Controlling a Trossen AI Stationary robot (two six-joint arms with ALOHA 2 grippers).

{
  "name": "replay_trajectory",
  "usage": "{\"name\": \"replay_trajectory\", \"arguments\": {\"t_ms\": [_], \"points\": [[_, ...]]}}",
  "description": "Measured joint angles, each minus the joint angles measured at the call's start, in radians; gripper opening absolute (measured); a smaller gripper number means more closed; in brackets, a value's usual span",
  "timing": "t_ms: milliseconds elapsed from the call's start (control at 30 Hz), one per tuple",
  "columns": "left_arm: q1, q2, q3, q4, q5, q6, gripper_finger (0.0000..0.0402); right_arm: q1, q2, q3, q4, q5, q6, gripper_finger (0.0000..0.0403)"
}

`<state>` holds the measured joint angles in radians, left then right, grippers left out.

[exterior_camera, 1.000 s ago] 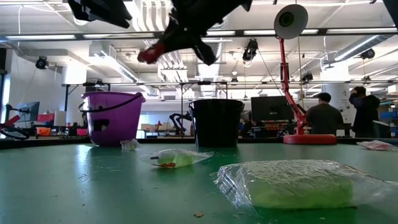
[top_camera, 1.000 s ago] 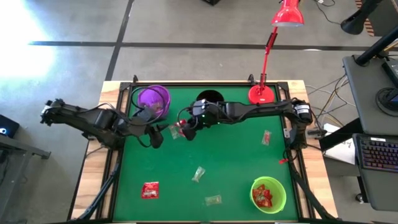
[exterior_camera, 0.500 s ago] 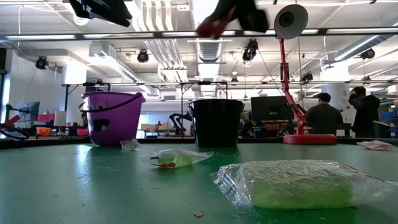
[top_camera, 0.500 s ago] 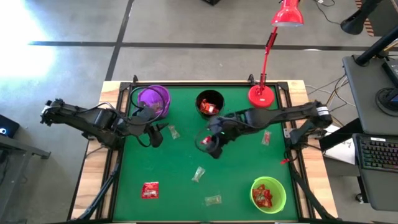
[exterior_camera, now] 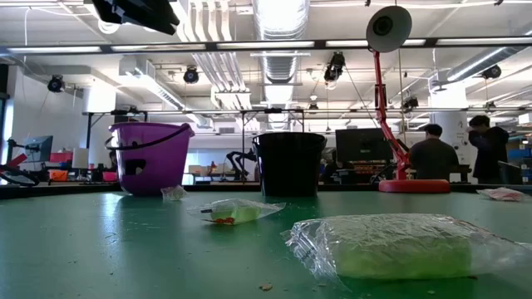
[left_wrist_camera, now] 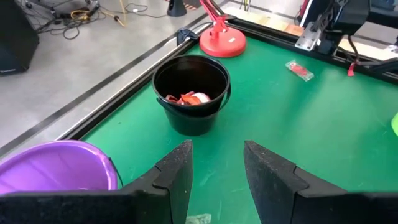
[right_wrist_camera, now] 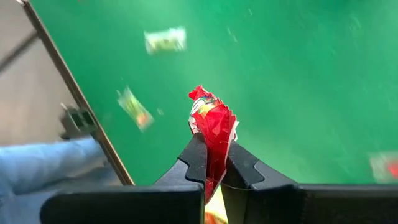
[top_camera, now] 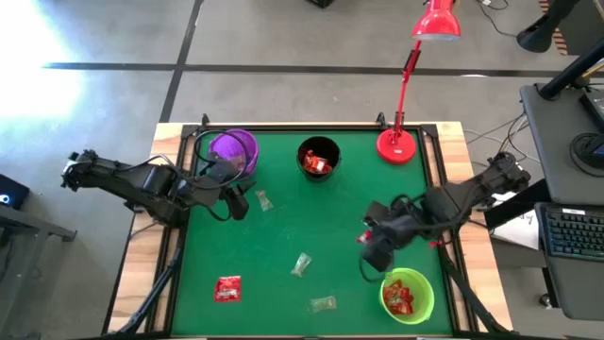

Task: Sort candy
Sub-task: Put the red candy into the green bucket

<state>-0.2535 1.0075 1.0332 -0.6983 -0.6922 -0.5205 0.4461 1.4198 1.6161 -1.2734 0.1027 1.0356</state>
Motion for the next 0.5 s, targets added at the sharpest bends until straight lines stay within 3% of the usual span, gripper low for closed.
{"name": "replay_trajectory", "arguments": {"t_ms": [133,500], "points": [[0.000,0.000,-0.001,0.010,0.000,0.000,0.0127,0.102,0.004,-0.019,-0.090,0.008,0.083,0.0012],[0.000,0.002,-0.002,0.010,0.001,0.003,0.0127,0.382,0.009,-0.132,-0.058,0.011,0.298,0.0012]]}}
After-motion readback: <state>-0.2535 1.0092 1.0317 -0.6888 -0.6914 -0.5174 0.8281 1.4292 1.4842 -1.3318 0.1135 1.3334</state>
